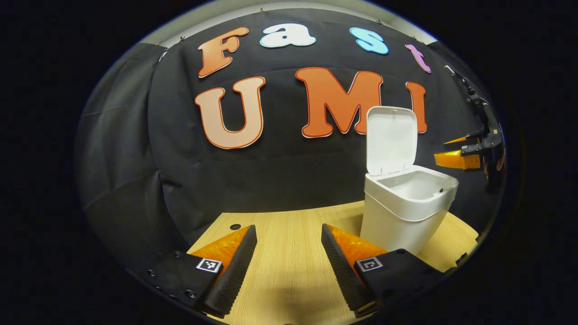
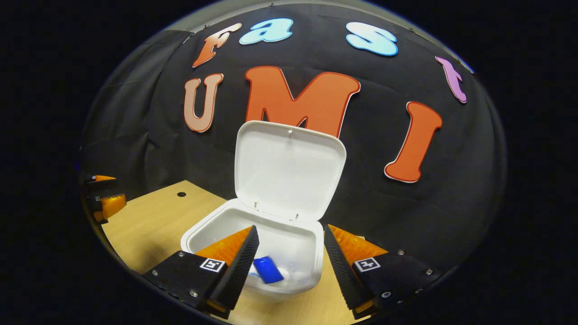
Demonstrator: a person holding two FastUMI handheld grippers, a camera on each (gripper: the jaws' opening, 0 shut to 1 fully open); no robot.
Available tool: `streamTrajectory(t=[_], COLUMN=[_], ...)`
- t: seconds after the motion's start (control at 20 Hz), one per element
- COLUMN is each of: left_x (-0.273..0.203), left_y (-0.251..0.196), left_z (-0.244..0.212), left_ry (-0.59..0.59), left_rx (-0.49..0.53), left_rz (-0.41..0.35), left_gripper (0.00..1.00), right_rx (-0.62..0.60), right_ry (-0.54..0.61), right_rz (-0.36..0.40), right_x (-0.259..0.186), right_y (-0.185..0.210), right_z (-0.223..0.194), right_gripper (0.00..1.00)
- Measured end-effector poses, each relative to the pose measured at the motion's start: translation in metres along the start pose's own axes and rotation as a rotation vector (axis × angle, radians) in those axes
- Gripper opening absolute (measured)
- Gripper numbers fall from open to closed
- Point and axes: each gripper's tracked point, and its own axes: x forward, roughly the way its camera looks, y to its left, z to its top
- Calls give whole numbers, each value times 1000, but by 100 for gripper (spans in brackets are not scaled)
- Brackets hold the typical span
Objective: Press the lid of the desktop garbage bin to open it, pick up the crumpled paper on the desktop and throw it into the bin, then pick up the pop can on the desktop and drop it into the bin, and finally close the garbage bin lid.
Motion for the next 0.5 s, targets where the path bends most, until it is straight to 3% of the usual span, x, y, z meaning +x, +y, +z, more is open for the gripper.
streamTrajectory(t=[0.15,0.5], left_x=[5,11], left_y=[1,21], left_z=[-6,-2], left_ry=[14,-1], left_rx=[-11,-2], left_rz=[-14,5], left_gripper=[92,93], right_rx=[2,45], right_ry=[-72,-203], right_rz=[-37,-80], right_x=[10,36], right_y=[-6,-7], right_z=[32,102], right_gripper=[93,94])
